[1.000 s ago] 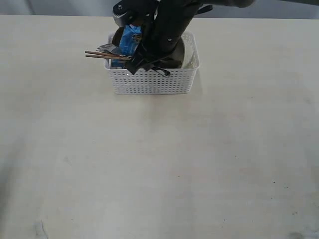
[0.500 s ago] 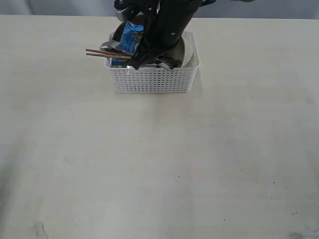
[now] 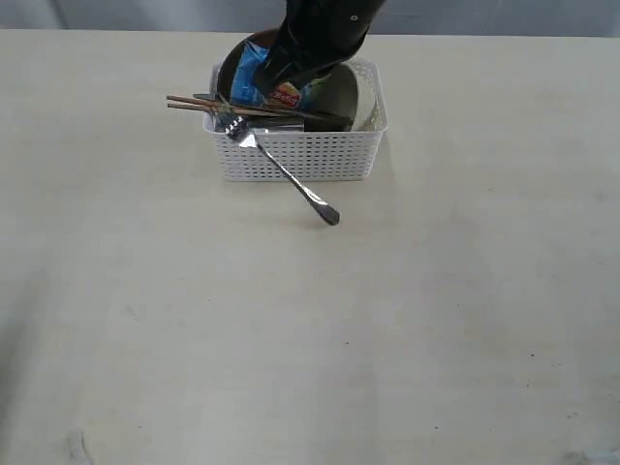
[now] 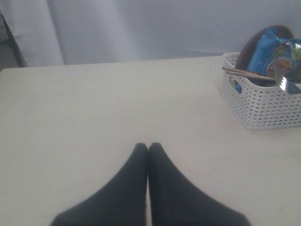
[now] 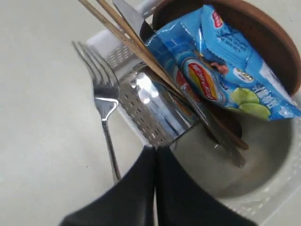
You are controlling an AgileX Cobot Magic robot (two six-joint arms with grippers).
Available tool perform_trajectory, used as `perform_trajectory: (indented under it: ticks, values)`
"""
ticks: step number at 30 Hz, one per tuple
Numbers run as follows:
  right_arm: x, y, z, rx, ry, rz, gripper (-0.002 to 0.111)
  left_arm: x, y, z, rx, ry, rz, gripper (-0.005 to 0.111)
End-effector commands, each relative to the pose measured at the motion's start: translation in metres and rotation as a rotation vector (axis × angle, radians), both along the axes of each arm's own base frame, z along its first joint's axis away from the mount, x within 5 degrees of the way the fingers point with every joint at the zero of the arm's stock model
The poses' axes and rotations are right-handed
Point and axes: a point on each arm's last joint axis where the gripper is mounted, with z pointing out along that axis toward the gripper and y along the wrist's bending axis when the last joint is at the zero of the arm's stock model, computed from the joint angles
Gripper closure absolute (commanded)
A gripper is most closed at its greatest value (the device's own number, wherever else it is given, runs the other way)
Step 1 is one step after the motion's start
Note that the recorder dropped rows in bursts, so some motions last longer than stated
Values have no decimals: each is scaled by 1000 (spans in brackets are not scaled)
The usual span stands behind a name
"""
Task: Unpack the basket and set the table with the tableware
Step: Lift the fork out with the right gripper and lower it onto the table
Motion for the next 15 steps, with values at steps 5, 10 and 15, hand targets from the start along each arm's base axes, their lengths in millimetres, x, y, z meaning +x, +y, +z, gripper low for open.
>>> perform_trajectory:
  ticks: [5, 10, 15]
  values:
    - [-35, 17, -22, -22, 363, 103, 86, 0, -1, 1, -3, -13, -8, 107]
    - [-61, 56, -35, -158, 206, 300, 69, 0, -1, 1, -3, -13, -8, 107]
    - [-47, 64, -87, -289, 182, 340, 69, 0, -1, 1, -3, -13, -8, 107]
